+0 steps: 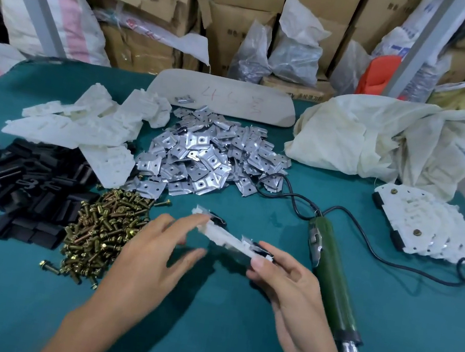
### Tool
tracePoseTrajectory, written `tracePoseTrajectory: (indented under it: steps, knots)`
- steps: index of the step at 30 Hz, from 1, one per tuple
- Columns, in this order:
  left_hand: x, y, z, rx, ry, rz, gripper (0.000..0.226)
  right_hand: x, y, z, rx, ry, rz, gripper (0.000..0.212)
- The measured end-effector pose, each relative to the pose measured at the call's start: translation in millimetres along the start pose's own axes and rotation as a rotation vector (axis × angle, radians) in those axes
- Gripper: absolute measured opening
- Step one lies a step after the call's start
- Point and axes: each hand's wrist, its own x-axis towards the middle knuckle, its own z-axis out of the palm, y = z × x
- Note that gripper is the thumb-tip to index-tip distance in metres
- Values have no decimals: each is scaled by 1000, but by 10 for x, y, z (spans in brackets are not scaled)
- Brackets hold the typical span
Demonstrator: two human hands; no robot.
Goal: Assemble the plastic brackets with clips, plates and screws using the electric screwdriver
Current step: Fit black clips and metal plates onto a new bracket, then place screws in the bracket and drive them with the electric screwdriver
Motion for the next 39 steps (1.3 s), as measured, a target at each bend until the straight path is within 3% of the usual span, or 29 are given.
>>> tracePoseTrajectory:
  steps: [4,7,9,12,14,16,19,24,28,32,39]
  knots:
    - [110,85,-99,54,97,151,28,-21,-51,-97,53,-112,74,41]
    - [121,134,-139,-20,-14,113,34,-52,-95,-166,-39,-144,87,36]
    - [104,169,-117,-115,-116,13,36,-101,-136,-203,-230,-113,76,42]
    - [135,191,-45,-207,-257,-80,33,-182,-160,-233,-730,18,-13,66]
    - [184,197,1,-178,-300,-83,26,-229,-197,-220,-897,90,-134,54]
    - [219,168,25,-56,-251,-77,26,-271,-247,-154,-993,135,-242,39]
    - [250,45,-76,55,-63,-83,25,-273,-318,-17,-1027,116,-368,39]
    - [318,-383,-384,384,173,-246,16,-25,-413,530,-1043,-149,-475,20]
    - [432,-528,-428,512,104,-380,25,530,-352,1159,-1258,-334,-547,26]
    - [471,-583,-366,501,105,-403,28,977,-130,1487,-1499,-371,-509,21]
    - [466,-576,-352,459,132,-318,16,1016,-181,1385,-1393,-360,-477,9]
